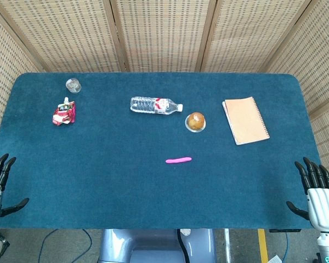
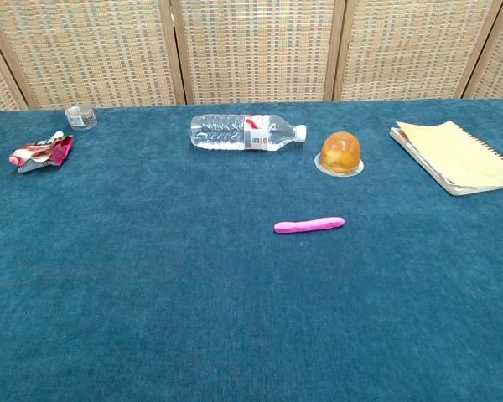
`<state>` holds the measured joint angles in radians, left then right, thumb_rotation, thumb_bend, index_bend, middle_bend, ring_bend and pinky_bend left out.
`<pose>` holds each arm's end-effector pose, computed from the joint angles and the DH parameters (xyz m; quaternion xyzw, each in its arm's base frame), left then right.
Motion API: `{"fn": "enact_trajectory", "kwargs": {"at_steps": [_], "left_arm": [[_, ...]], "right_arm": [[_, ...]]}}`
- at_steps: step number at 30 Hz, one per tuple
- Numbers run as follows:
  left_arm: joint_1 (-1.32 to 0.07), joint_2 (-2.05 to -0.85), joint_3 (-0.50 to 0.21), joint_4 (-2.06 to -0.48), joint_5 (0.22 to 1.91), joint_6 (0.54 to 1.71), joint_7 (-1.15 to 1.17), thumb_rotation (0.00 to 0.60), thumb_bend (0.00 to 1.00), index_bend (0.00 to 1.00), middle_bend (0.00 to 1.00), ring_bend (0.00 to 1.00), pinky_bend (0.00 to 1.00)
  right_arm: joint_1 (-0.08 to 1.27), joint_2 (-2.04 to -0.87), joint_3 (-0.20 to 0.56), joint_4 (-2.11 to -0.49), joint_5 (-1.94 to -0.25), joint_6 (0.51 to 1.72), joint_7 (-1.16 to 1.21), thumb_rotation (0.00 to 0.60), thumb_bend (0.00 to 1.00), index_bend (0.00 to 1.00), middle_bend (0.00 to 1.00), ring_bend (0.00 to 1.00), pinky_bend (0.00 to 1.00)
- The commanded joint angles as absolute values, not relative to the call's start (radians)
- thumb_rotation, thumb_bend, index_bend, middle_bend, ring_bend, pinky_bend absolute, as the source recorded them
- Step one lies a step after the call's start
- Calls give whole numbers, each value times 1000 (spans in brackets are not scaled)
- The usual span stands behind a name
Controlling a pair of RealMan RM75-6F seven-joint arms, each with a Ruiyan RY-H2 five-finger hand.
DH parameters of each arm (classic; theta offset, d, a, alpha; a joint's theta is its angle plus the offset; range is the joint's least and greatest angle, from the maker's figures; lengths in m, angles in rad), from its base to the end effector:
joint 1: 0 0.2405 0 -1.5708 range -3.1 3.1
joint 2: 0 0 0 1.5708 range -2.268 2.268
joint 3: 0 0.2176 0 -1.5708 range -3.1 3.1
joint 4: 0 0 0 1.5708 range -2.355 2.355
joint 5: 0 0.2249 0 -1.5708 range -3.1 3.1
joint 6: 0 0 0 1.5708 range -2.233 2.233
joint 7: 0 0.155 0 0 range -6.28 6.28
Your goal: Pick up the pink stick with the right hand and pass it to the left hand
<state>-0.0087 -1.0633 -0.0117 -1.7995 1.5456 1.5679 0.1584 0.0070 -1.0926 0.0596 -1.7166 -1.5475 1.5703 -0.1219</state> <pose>-0.2537 0.1597 0.1323 -0.5902 -0.3802 -0.3793 0.6028 -0.2644 -0.1698 0.1377 0.5836 -0.3597 0.3896 0.6150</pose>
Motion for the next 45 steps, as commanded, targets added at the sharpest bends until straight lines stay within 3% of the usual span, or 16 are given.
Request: {"fn": "enact_trajectory", "kwargs": {"at_steps": [1,10,18,26,37,45], "left_arm": [[-10,-1063,-12,-1800,1545,1566,160,600,0,0,0,0,0],[-9,-1070,-7,-1797,1552,1563,168,600,0,0,0,0,0],[-20,-1077,-23,-1792,1530,1551,172,600,0,0,0,0,0],[-58,-1122,-59,-1752,1471,1505,220,600,0,0,0,0,0],[-87,-1164,-80,-1733,1394,1456,289,600,0,0,0,0,0],[-96,-1184,-94,-1710,1355,1450,303,600,0,0,0,0,0]], "right_arm": [[7,-1093,59,-1716,-1547,1570,-123,600,0,0,0,0,0],[17,-1096,61,-1713,-1536,1548,-122,600,0,0,0,0,0],[118,-1078,115,-1742,-1488,1418,-198,600,0,5,0,0,0],[412,-1058,264,-1830,-1303,1056,-311,600,6,136,0,0,0],[685,-1269,325,-1648,-918,794,-381,600,347,291,0,0,0],[808,-1440,291,-1501,-755,749,-413,600,450,357,0,0,0]]}}
